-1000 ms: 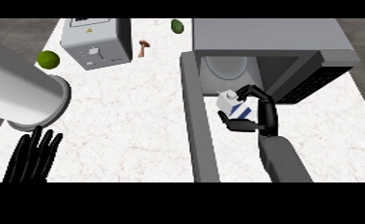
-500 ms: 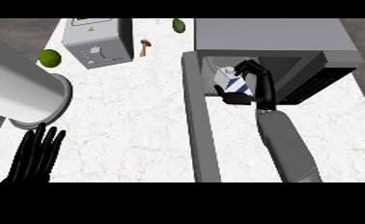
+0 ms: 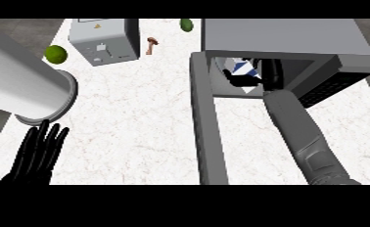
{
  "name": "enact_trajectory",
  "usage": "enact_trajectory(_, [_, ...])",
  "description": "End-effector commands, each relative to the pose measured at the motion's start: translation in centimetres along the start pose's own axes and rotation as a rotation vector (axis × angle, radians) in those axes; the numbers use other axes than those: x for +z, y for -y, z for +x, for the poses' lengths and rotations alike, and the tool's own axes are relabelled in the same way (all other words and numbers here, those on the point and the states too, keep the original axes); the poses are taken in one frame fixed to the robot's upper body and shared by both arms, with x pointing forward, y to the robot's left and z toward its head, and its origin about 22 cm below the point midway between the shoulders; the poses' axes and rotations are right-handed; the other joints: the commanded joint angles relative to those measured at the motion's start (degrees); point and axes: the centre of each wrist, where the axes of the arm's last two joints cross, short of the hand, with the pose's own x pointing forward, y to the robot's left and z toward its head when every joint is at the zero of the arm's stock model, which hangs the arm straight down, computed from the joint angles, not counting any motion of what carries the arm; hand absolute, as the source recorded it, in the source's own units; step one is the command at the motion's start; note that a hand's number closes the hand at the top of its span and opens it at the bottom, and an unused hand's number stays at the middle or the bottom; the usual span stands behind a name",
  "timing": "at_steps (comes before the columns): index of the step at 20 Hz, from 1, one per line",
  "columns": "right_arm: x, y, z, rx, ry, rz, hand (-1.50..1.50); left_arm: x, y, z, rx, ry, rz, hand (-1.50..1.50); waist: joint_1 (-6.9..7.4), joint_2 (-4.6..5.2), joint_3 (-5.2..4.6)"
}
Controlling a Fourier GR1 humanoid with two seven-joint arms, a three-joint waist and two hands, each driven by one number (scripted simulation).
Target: Pick up the milk, place it into the microwave and close the microwave
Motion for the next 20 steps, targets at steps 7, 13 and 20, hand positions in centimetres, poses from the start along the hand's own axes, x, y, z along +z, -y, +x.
enact_trajectory(7, [-2.8, 1.8, 0.3, 0.238, -0.025, -0.116, 1.5, -1.4, -0.3, -0.9, -0.071, -0.018, -0.016, -1.5, 2.35, 1.25, 0.09])
enact_trajectory(13, [-3.8, 3.3, 0.4, 0.316, -0.044, -0.233, -1.5, -1.9, -1.1, 0.1, -0.135, -0.022, -0.061, -1.5, 3.32, 1.66, 0.15])
enact_trajectory(20, [-3.4, 3.4, -0.2, 0.405, -0.042, -0.179, -1.5, -1.9, -0.5, -0.3, -0.138, -0.015, -0.081, -1.5, 4.64, 2.09, 0.18])
